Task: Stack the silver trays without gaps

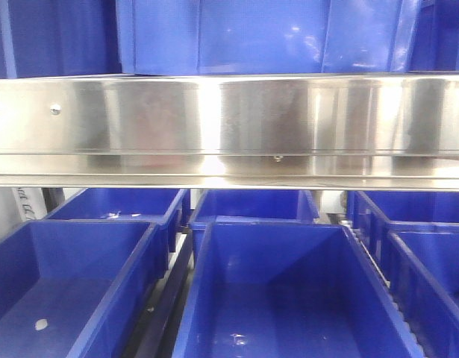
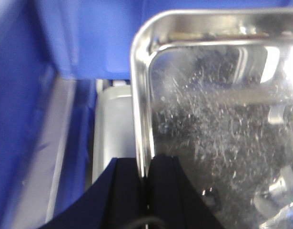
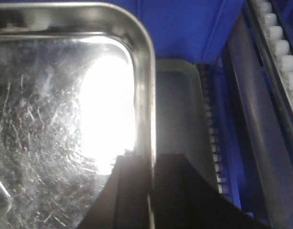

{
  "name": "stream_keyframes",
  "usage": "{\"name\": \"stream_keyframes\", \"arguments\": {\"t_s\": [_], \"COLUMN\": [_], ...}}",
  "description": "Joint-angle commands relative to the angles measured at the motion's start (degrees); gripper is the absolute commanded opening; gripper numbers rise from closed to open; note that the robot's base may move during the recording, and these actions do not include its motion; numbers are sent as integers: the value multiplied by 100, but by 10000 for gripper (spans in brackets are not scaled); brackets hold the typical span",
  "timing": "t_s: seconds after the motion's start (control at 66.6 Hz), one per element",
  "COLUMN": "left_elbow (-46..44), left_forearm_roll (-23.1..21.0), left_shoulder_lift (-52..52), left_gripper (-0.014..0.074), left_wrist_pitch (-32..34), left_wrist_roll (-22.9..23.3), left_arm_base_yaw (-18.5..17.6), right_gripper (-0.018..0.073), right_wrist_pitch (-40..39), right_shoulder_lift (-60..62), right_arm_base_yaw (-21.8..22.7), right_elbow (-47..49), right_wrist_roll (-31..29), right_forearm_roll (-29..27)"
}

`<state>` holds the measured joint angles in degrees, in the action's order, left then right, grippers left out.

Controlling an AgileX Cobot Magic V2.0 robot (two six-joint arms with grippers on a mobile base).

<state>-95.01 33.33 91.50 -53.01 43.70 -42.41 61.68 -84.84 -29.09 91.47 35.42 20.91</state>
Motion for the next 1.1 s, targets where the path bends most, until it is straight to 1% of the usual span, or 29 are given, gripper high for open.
{"name": "stream_keyframes", "arguments": {"t_s": [0.0, 0.15, 0.285, 0.345, 0.495, 0.616, 0.916, 0.946, 1.021, 1.081], "left_elbow": [-287, -515, -515, -515, -515, -515, -515, -515, -515, -515], "left_forearm_roll": [-1098, -1985, -2512, -2649, -2638, -2624, -2583, -2530, -2417, -2392], "left_shoulder_lift": [347, 809, 1115, 1210, 1272, 1329, 1458, 1458, 1458, 1458], "left_gripper": [-10, -10, -10, -10, -10, -10, -3, 1, 48, 109], "left_wrist_pitch": [621, 646, 570, 528, 497, 473, 400, 400, 400, 388], "left_wrist_roll": [-513, -901, -1219, -1343, -1355, -1380, -1380, -1380, -1364, -1353], "left_arm_base_yaw": [202, 640, 913, 978, 1021, 1021, 1021, 1021, 1021, 1021], "right_gripper": [-24, -24, -24, -24, -24, -24, -24, -24, -20, 22], "right_wrist_pitch": [-1409, -1747, -1783, -1779, -1688, -1688, -1297, -1270, -1260, -1260], "right_shoulder_lift": [-259, -722, -1147, -1321, -1517, -1583, -1599, -1608, -1608, -1608], "right_arm_base_yaw": [63, 159, 259, 328, 468, 521, 513, 513, 513, 513], "right_elbow": [33, 33, 33, 33, 33, 33, 33, 33, 33, 33], "right_wrist_roll": [-251, -320, -320, -320, -320, -320, -320, -320, -320, -320], "right_forearm_roll": [-591, -614, -628, -674, -1046, -1057, -1125, -1125, -1125, -1125]}}
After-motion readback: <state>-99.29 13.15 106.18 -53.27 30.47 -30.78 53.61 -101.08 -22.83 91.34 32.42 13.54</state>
